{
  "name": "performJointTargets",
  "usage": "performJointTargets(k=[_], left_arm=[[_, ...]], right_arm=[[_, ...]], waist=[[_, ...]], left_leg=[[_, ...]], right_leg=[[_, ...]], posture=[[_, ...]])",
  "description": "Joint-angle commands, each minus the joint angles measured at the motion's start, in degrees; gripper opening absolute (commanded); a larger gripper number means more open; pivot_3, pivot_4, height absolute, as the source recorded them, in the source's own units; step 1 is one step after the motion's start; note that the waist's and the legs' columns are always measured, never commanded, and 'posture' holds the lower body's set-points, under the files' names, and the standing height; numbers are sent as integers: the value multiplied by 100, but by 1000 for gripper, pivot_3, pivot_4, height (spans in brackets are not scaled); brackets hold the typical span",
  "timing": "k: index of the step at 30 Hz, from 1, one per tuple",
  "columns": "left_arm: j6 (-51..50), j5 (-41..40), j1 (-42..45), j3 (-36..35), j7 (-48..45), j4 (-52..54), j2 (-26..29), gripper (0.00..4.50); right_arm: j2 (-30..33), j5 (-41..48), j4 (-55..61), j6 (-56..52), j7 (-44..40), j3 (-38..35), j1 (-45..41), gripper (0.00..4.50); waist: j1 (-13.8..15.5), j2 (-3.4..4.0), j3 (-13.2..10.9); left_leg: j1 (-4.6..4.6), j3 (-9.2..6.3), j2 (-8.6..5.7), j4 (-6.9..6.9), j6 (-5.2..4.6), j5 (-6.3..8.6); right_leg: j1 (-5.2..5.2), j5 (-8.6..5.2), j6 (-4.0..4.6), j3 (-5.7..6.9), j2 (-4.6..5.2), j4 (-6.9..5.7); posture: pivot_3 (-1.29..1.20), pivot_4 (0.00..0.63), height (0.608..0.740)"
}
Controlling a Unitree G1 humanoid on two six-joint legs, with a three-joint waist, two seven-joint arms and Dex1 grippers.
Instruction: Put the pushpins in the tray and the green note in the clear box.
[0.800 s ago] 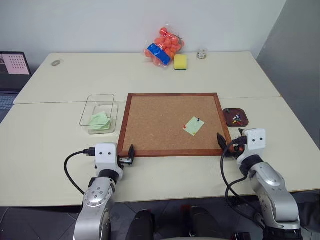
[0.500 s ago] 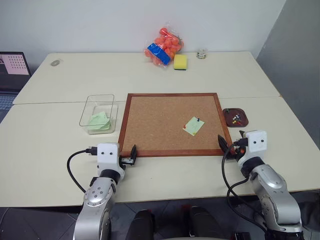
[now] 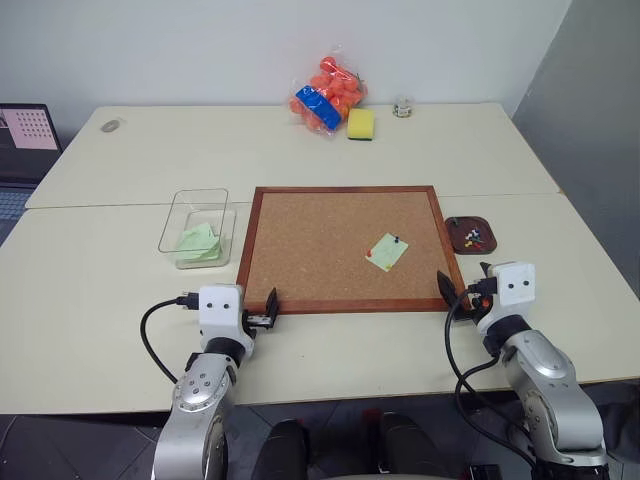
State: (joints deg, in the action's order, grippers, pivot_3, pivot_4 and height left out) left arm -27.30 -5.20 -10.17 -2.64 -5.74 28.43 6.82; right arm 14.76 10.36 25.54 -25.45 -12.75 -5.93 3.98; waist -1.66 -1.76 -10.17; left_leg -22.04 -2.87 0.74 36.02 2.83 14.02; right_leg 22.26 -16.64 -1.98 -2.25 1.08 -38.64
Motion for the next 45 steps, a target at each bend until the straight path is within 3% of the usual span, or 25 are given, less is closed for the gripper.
performJointTargets(k=[1,10,16,22,30,45], left_arm=[[66,-27,44,11,-17,61,3,4458],[51,-154,300,241,-246,25,10,4458],[36,-226,1299,963,-686,-501,-156,4458],[-124,-788,1989,823,-2002,-757,728,4458],[38,-1480,2043,758,-3615,-1063,1816,4458],[861,-1146,2231,684,-3795,-1728,2003,4458]], right_arm=[[59,72,217,171,-81,-104,-22,4491],[153,114,134,213,-293,-76,-152,4491],[363,172,-147,237,-612,-67,-544,4491],[636,383,-411,148,-1199,131,-845,4491],[856,469,-1324,442,-2020,486,-1614,4491],[496,250,-3284,1304,-2261,780,-2757,4491]], waist=[[0,0,0],[1,0,0],[22,-4,-2],[-39,2,-5],[-5,5,-12],[-8,6,-14]], left_leg=[[0,0,0,0,0,0],[0,0,-2,0,0,0],[-2,6,-14,8,-2,-1],[1,8,-5,1,-2,-1],[3,7,-1,2,-2,-1],[3,5,-1,3,-2,-1]], right_leg=[[0,0,0,0,0,0],[0,0,0,1,0,-1],[-4,4,-7,6,-1,-1],[1,-2,5,4,-14,-9],[0,-4,9,5,-16,-11],[1,15,35,4,-7,-13]], posture=[[0,150,740],[0,150,740],[0,150,740],[0,150,740],[0,150,740],[0,150,740]])
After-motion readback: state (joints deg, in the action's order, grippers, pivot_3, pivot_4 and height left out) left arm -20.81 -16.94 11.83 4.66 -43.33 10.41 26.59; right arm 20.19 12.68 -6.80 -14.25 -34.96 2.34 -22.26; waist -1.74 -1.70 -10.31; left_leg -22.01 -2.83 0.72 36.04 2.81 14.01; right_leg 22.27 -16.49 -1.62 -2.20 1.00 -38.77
